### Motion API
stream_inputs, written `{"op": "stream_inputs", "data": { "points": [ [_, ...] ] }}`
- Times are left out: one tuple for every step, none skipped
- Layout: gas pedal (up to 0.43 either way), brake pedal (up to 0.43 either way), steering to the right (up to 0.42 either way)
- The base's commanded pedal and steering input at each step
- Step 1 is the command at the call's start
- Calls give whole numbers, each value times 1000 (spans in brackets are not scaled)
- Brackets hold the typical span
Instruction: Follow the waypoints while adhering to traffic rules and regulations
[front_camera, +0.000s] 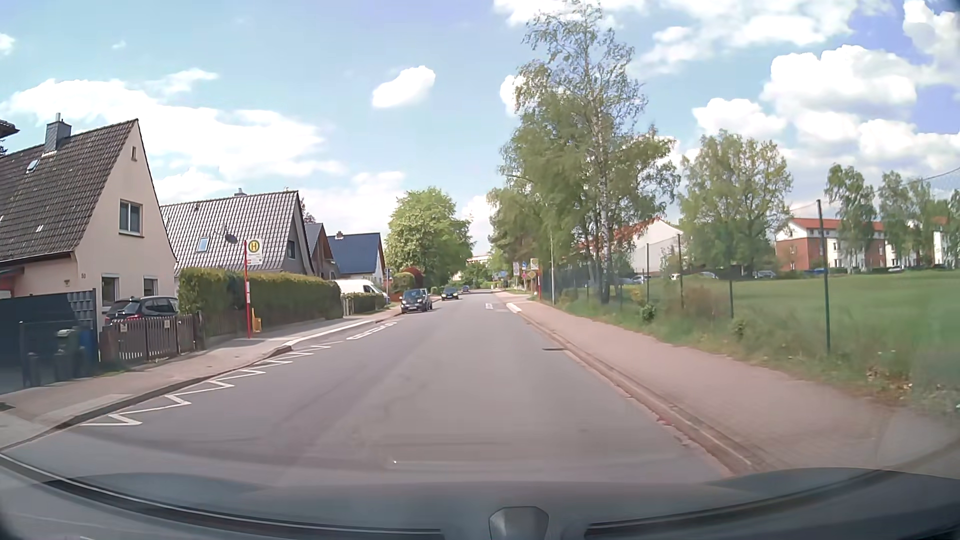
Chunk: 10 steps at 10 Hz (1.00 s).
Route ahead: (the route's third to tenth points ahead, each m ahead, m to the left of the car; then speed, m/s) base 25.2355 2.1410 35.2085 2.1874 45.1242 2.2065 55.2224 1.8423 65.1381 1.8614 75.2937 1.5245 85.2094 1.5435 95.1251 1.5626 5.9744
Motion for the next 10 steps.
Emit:
{"op": "stream_inputs", "data": {
  "points": [
    [59, 0, -1],
    [59, 0, -1],
    [59, 0, -1],
    [59, 0, -1],
    [59, 0, -1],
    [59, 0, -1],
    [59, 0, -1],
    [59, 0, -3],
    [59, 0, -5],
    [59, 0, -6]
  ]
}}
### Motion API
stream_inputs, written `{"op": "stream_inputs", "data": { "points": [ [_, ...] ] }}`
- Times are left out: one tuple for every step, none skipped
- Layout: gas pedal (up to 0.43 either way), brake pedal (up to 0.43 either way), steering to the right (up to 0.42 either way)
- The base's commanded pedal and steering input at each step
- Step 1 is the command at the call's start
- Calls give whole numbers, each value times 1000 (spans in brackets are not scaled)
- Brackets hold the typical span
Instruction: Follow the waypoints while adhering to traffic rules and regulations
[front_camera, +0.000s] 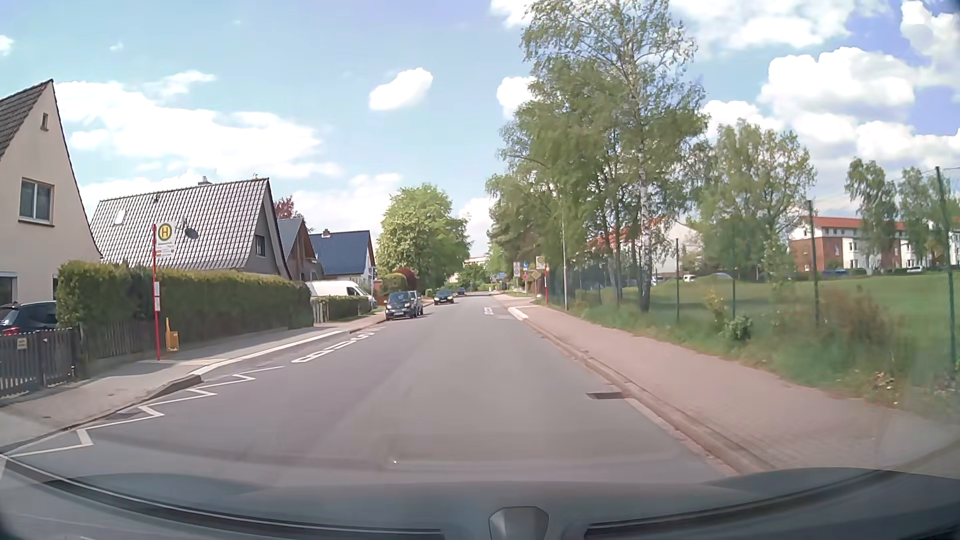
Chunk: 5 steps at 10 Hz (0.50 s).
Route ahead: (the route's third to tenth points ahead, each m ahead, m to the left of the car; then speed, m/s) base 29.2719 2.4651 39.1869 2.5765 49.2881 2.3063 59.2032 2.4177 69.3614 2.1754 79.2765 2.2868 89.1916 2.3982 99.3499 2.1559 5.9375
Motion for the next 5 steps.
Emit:
{"op": "stream_inputs", "data": {
  "points": [
    [59, 0, -5],
    [59, 0, -4],
    [59, 0, -1],
    [59, 0, -1],
    [59, 0, -1]
  ]
}}
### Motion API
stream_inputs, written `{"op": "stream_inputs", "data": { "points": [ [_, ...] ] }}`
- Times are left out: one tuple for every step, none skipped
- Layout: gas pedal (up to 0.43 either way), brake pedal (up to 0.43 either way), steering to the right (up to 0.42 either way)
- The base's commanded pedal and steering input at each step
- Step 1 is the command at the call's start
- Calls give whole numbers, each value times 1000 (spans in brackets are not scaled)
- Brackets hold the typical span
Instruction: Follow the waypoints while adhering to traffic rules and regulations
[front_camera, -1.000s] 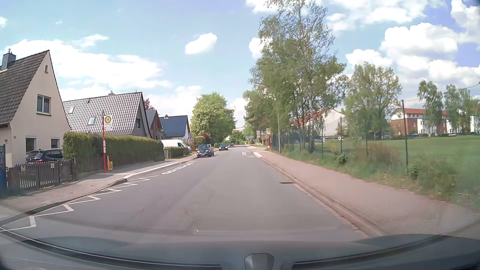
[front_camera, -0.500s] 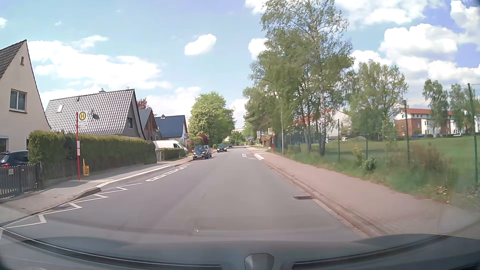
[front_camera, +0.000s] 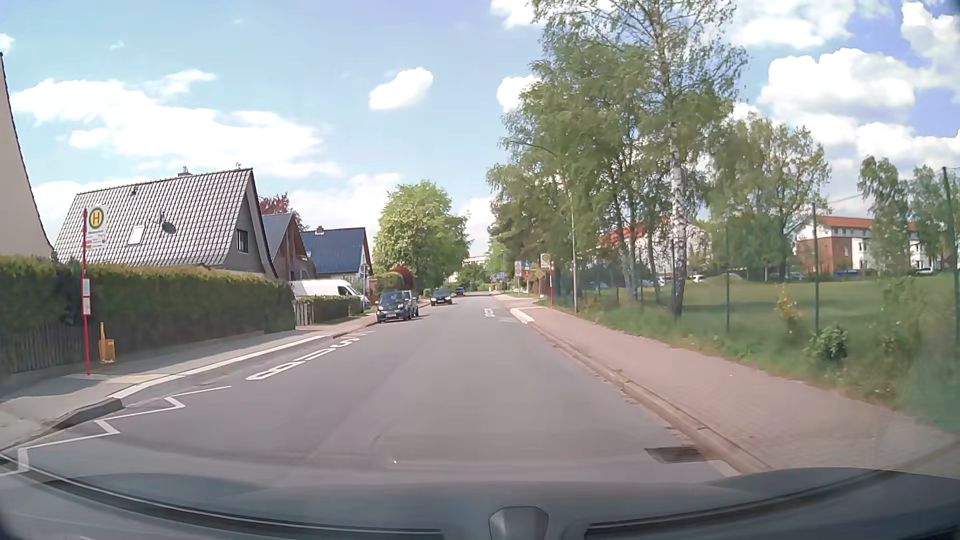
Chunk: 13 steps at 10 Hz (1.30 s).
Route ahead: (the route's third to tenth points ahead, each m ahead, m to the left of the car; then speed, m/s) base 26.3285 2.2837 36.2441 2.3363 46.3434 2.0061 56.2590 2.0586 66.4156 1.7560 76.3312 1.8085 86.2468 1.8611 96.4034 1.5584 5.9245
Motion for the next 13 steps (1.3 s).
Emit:
{"op": "stream_inputs", "data": {
  "points": [
    [67, 0, -1],
    [67, 0, -1],
    [67, 0, -1],
    [67, 0, -1],
    [67, 0, -2],
    [67, 0, -4],
    [67, 0, -5],
    [67, 0, -5],
    [79, 0, -5],
    [79, 0, -5],
    [79, 0, -5],
    [79, 0, -4],
    [79, 0, -4]
  ]
}}
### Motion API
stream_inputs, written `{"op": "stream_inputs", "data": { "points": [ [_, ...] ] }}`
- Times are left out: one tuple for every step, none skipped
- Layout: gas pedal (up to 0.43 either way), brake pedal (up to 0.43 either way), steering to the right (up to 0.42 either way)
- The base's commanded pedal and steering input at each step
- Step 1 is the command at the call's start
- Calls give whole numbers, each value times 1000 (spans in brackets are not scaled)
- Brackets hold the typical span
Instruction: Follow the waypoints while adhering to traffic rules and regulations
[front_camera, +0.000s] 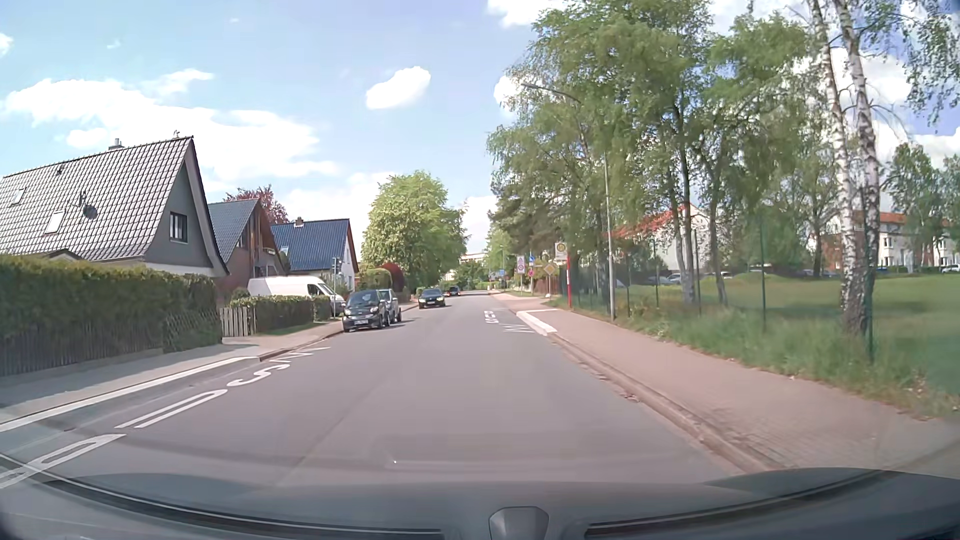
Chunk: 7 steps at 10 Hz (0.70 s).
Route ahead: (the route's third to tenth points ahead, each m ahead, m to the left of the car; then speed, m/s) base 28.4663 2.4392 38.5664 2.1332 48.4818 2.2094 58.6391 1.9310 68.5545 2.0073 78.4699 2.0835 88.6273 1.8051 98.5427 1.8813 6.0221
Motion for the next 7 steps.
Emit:
{"op": "stream_inputs", "data": {
  "points": [
    [79, 0, -5],
    [79, 0, -5],
    [79, 0, -5],
    [79, 0, -5],
    [79, 0, -5],
    [79, 0, -4],
    [79, 0, -5]
  ]
}}
